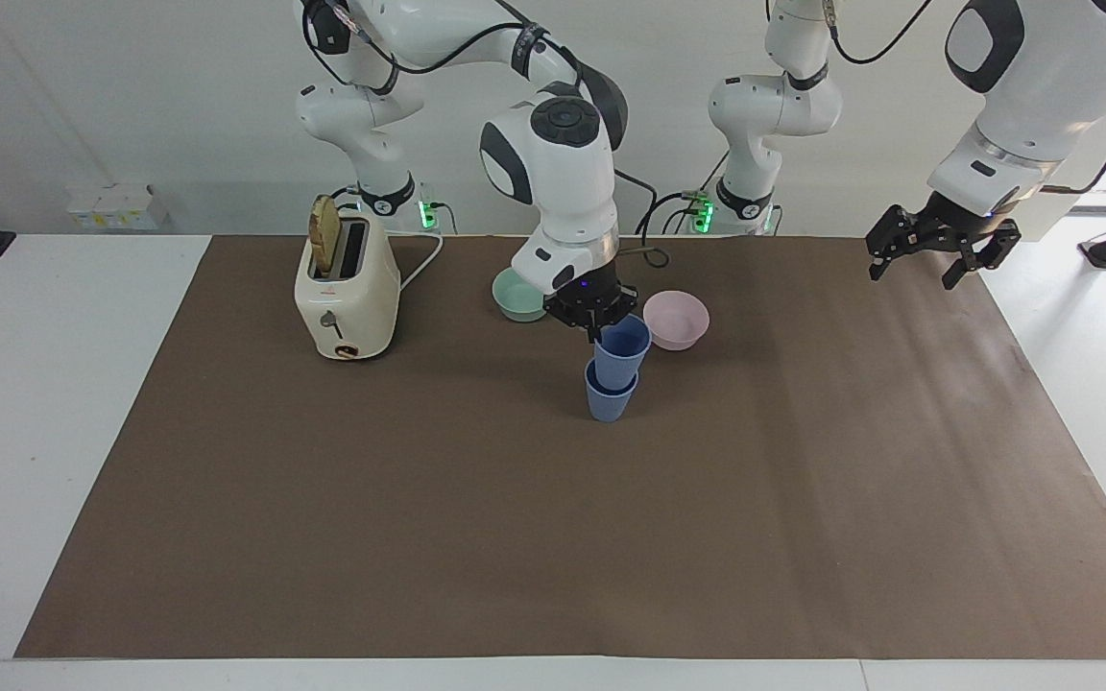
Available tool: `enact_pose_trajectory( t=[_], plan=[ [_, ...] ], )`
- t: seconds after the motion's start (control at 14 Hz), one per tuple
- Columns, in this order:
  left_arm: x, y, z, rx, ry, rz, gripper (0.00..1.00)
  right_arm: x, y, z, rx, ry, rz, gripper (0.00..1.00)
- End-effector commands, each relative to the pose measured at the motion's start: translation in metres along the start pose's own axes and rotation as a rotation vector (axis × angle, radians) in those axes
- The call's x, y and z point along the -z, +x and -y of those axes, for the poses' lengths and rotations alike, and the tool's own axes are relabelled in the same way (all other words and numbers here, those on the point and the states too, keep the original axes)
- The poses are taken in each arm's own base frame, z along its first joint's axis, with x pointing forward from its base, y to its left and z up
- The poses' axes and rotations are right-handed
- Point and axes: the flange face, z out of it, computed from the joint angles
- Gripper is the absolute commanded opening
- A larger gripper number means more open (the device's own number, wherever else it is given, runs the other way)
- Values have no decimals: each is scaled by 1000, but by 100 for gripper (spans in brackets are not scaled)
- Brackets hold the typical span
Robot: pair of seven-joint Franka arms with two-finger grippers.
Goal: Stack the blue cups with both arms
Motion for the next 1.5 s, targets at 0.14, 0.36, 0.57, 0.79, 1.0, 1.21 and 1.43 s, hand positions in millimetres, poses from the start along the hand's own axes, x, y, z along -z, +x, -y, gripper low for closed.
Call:
enact_pose_trajectory(
  t=[0.14, 0.36, 0.57, 0.79, 1.0, 1.21, 1.43],
  plan=[
    [4, -4, 5, 6, 13, -1, 100, -10, -3, -4, -15, -2, 13, 0],
    [4, -3, 3, 1, 13, -1, 100, -38, -3, -7, -18, -3, 12, 0],
    [5, -3, 4, 4, 13, -2, 100, -62, 2, -7, -19, -5, 10, 0],
    [4, -3, 3, 1, 13, -1, 100, -66, 3, -10, -27, -11, 21, 85],
    [5, -3, 4, 2, 13, -2, 100, -64, 1, -9, -18, -27, 16, 100],
    [5, -3, 3, 2, 13, -2, 100, -42, 10, -24, -33, -50, 20, 100],
    [5, -3, 4, 2, 13, -2, 100, 26, 33, -76, -33, -93, -7, 100]
  ],
)
